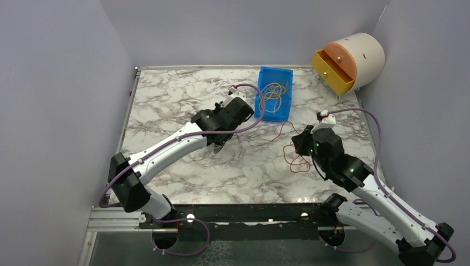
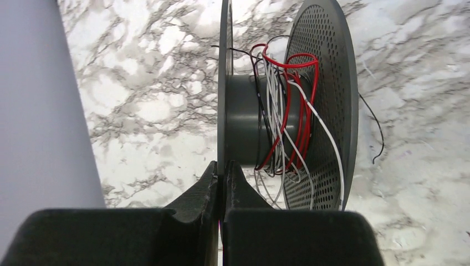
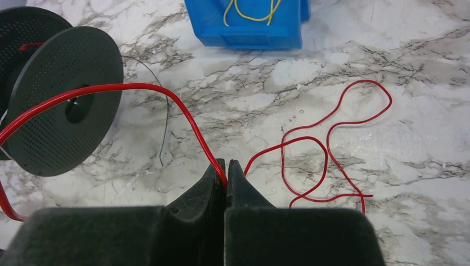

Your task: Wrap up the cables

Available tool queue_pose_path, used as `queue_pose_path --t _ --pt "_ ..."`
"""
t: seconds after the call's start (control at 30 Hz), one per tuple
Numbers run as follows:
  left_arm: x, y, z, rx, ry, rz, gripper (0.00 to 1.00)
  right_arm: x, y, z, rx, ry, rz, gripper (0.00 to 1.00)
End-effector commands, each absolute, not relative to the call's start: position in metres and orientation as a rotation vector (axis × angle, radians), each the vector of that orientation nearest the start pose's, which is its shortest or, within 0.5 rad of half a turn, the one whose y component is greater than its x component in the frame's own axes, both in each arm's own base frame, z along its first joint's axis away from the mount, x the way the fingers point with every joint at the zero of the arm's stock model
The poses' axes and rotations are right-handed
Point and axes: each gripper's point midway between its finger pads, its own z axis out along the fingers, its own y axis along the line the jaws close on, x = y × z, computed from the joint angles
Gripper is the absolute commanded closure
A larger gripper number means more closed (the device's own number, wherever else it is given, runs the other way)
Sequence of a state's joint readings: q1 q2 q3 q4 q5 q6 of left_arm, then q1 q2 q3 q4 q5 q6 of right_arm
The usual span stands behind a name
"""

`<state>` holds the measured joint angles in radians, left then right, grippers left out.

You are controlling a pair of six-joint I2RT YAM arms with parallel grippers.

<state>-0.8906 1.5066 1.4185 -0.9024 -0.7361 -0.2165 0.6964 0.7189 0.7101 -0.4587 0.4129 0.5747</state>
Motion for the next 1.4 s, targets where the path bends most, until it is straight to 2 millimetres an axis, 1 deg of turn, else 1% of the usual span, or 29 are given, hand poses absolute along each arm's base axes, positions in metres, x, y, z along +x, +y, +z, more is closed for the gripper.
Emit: queue_pose_path --t 0.0,0.1,0.27,0.37,0.43,0.47,0.5,0.7,0.83,0.93,1.17,1.37 --pt "0.278 -0.207 0.243 0.466 2.211 0.119 1.00 0.236 0.138 0.220 0.068 2.013 0.408 0.99" --pt "0.266 -0.215 0.244 0.485 2.234 0.001 1.00 0.235 0.141 0.227 0.032 2.014 0.415 0.99" --pt "0.250 -0.221 0.241 0.492 2.267 -0.121 1.00 0.234 0.146 0.238 -0.048 2.030 0.412 0.99" --pt "0.243 -0.225 0.236 0.487 2.282 -0.156 1.00 0.234 0.150 0.242 -0.080 2.047 0.410 0.99" --pt "0.240 -0.228 0.237 0.482 2.277 -0.171 1.00 0.234 0.154 0.241 -0.114 2.060 0.410 0.99" --pt "0.238 -0.226 0.228 0.487 2.290 -0.158 1.00 0.235 0.156 0.240 -0.136 2.067 0.408 0.99" --pt "0.236 -0.226 0.227 0.484 2.289 -0.158 1.00 0.235 0.157 0.239 -0.152 2.075 0.406 0.99" --pt "0.235 -0.227 0.217 0.462 2.287 -0.149 1.00 0.240 0.159 0.233 -0.188 2.140 0.347 0.99" --pt "0.234 -0.229 0.211 0.462 2.293 -0.154 1.00 0.245 0.163 0.231 -0.198 2.154 0.338 0.99" --pt "0.235 -0.233 0.207 0.467 2.297 -0.168 1.00 0.247 0.170 0.227 -0.215 2.174 0.347 0.99" --pt "0.236 -0.237 0.209 0.446 2.283 -0.198 1.00 0.253 0.185 0.218 -0.239 2.228 0.368 0.99" --pt "0.233 -0.250 0.208 0.433 2.283 -0.291 1.00 0.256 0.198 0.214 -0.258 2.254 0.392 0.99"
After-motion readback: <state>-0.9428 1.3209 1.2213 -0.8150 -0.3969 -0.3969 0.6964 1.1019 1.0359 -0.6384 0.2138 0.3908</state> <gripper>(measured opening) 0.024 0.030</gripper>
